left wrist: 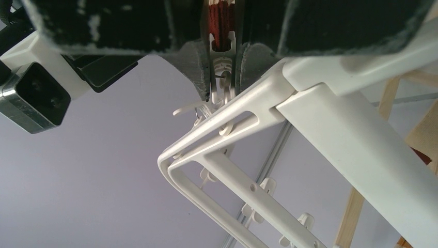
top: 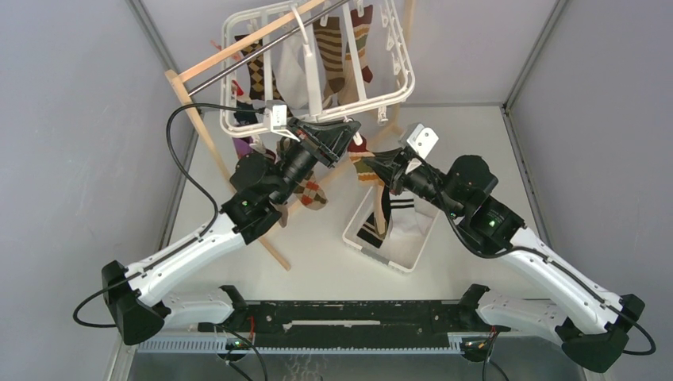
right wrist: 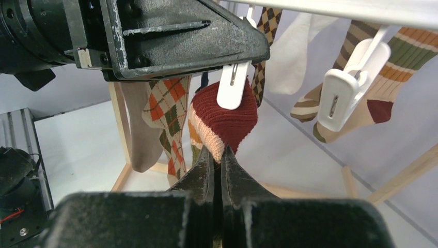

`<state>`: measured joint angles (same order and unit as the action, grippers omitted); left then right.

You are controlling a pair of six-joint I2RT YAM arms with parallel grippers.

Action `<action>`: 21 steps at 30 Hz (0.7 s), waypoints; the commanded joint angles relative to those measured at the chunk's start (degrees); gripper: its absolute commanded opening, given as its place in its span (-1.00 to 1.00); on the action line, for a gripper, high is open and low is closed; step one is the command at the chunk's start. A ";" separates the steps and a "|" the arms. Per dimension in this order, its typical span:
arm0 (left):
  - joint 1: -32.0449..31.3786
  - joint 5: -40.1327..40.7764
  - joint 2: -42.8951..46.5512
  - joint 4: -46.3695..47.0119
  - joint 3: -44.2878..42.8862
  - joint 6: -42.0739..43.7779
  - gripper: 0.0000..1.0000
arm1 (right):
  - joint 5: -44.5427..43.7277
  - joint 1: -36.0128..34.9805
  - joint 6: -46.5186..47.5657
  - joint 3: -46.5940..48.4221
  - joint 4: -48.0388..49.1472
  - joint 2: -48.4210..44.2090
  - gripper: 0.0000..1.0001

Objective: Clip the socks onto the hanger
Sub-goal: Clamp the sock onto the hanger.

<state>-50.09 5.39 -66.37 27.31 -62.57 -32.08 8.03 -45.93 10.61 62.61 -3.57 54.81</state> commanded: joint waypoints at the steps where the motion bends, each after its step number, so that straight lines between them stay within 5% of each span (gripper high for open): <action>1: -0.19 -3.34 -1.04 -0.52 -1.34 -1.82 -1.00 | -0.34 0.27 1.12 2.96 3.05 -0.92 -1.00; 9: -0.17 -2.88 -0.57 -1.03 -1.20 -1.61 -1.00 | 0.05 0.40 1.12 3.19 5.29 0.46 -1.00; 21: -0.11 -2.17 -1.01 -2.28 -1.68 -1.03 -0.17 | 0.85 0.49 0.86 3.48 4.98 0.37 -1.00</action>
<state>-50.09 5.32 -66.67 26.83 -62.70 -32.14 8.23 -45.74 10.66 63.22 -1.93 55.51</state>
